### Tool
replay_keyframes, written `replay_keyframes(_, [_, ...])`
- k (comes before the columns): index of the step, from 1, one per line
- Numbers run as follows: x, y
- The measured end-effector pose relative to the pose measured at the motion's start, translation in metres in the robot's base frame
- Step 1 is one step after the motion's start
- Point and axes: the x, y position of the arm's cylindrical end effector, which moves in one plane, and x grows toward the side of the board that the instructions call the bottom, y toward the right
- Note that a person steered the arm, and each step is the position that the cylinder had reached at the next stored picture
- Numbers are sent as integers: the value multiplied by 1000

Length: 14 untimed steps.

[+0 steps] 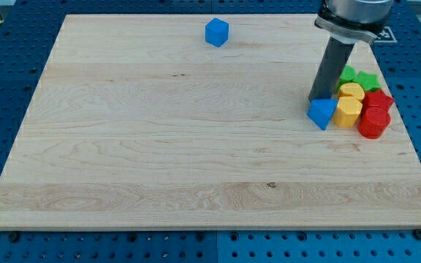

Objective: Slide the blue triangle at the bottom of red circle

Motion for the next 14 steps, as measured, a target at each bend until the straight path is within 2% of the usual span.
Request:
replay_keyframes(3, [55, -30])
replay_keyframes(4, [59, -35])
replay_keyframes(5, [82, -26])
replay_keyframes(7, [68, -22])
replay_keyframes(8, [73, -7])
replay_keyframes(9, [105, -12])
replay_keyframes(11, [106, 12])
replay_keyframes(13, [88, 23])
replay_keyframes(14, [106, 25])
